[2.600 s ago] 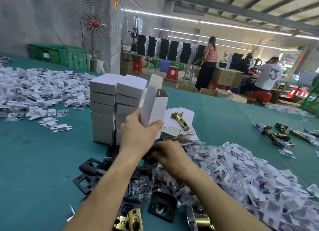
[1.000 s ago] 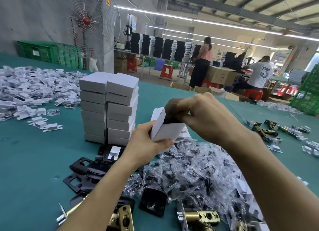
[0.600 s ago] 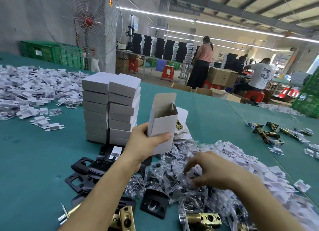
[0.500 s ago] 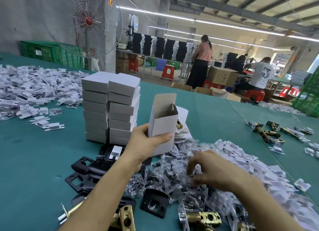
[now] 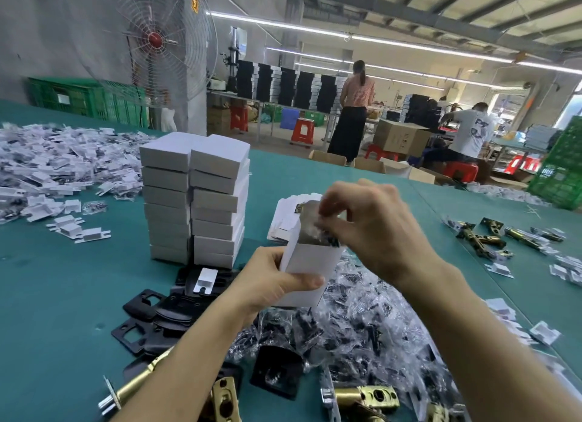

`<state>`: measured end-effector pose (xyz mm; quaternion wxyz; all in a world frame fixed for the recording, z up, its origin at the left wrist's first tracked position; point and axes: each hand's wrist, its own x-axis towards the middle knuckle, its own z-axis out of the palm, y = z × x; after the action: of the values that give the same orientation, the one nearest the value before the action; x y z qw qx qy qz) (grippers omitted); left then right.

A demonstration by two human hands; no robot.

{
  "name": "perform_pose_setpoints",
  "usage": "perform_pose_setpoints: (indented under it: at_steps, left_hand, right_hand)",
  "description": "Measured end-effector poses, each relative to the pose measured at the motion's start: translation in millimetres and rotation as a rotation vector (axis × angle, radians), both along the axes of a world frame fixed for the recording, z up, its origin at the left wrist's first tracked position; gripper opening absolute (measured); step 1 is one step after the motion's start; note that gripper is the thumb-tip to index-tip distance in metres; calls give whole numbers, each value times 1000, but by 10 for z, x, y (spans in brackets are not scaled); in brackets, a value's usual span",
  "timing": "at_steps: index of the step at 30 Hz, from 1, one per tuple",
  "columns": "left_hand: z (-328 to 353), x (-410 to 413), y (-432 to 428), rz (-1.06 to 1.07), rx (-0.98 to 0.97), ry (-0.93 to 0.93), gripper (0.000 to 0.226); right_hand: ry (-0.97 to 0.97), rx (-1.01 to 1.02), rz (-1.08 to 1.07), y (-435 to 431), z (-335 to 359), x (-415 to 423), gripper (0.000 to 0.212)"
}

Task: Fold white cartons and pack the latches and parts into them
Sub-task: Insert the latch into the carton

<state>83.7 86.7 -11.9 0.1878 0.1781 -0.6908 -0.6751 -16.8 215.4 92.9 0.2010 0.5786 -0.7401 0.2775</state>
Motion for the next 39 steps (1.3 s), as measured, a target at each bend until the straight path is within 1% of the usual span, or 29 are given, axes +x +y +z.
perform_pose_setpoints:
  at_steps: [1, 3, 5, 7, 8, 10, 12, 13, 15, 18, 19, 21, 22, 24, 26, 28, 30, 33, 35, 37, 39]
  left_hand:
    - [2, 1, 7, -6, -1, 0, 39]
    - [6, 2, 14, -10, 8, 6, 37]
    - [10, 10, 13, -7, 21, 9, 37]
    - [6, 12, 5, 0, 23, 1, 36]
    - [3, 12, 2, 6, 28, 0, 34]
    - [3, 17, -5, 16, 40, 7, 32]
    - [8, 19, -7, 8, 43, 13, 35]
    - [8, 19, -5, 0, 37, 13, 36]
    - [-2, 16, -5, -10, 22, 13, 36]
    - [-10, 10, 0, -23, 3, 15, 39]
    - [-13, 9, 3, -34, -10, 15, 40]
    - [-13, 13, 14, -59, -35, 14, 39]
    - [-14, 11, 20, -71, -48, 13, 38]
    - [-8, 12, 26, -78, -47, 16, 35]
    - [3, 13, 25, -79, -21, 36, 35]
    - [7, 14, 25, -80, -9, 56, 35]
    - [1, 15, 35, -76, -11, 68, 35]
    - [-9, 13, 54, -69, -16, 80, 34]
    - [-9, 2, 69, -76, -13, 86, 32]
    - [-17, 2, 68, -79, -6, 87, 29]
    - [-26, 13, 69, -95, -6, 84, 26]
  right_hand:
    - [50, 70, -4, -37, 5, 2, 8]
    - [76, 157, 88, -84, 4, 2, 9]
    - [2, 197, 217, -87, -10, -6, 10]
    - [-85, 182, 249, -50, -12, -32, 14]
    - [-93, 169, 225, -30, -10, -55, 17]
    - [-23, 180, 132, 5, -17, -111, 21]
    - [48, 246, 53, 31, -20, -129, 20]
    - [43, 281, 47, 41, -24, -130, 20]
    - [-15, 338, 65, 52, -33, -127, 22]
    - [-160, 383, 57, 93, -34, -155, 28]
    - [-185, 398, 43, 111, -32, -179, 31]
    - [-174, 436, 16, 124, -37, -229, 32]
    - [-161, 424, 16, 126, -43, -242, 30]
    - [-175, 290, 46, 120, -67, -252, 25]
    - [-250, 119, 98, 107, -91, -230, 21]
    - [-295, 57, 140, 93, -117, -192, 23]
    - [-295, 131, 163, 97, -114, -174, 29]
    - [-332, 343, 168, 135, -35, -188, 38]
    - [-372, 422, 157, 151, 19, -187, 31]
    - [-381, 484, 169, 144, 22, -152, 30]
    - [-285, 555, 190, 163, -44, -137, 29]
